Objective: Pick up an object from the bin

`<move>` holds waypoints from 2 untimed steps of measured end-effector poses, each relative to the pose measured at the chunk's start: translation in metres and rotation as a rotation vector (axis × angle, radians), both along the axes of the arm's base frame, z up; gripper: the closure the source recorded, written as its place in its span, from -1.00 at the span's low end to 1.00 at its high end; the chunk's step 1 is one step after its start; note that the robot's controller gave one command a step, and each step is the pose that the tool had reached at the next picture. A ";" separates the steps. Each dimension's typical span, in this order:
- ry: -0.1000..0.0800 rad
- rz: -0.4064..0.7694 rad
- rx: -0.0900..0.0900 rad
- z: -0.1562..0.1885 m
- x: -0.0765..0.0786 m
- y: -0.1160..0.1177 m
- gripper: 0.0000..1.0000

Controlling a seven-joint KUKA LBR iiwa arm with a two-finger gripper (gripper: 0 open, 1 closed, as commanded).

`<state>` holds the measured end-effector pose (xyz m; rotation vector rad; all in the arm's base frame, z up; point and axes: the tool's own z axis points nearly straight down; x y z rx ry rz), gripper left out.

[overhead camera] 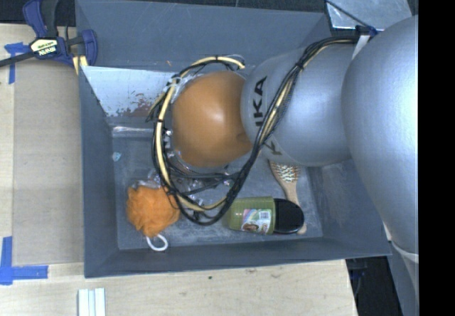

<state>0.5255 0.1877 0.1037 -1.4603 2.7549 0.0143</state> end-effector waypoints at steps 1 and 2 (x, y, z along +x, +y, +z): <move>0.002 -0.093 0.002 -0.020 -0.021 -0.041 -1.00; -0.002 -0.089 0.003 -0.019 -0.020 -0.040 1.00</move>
Offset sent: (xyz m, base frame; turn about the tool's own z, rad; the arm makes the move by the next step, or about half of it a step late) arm -0.0210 -0.0396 -0.0192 0.0905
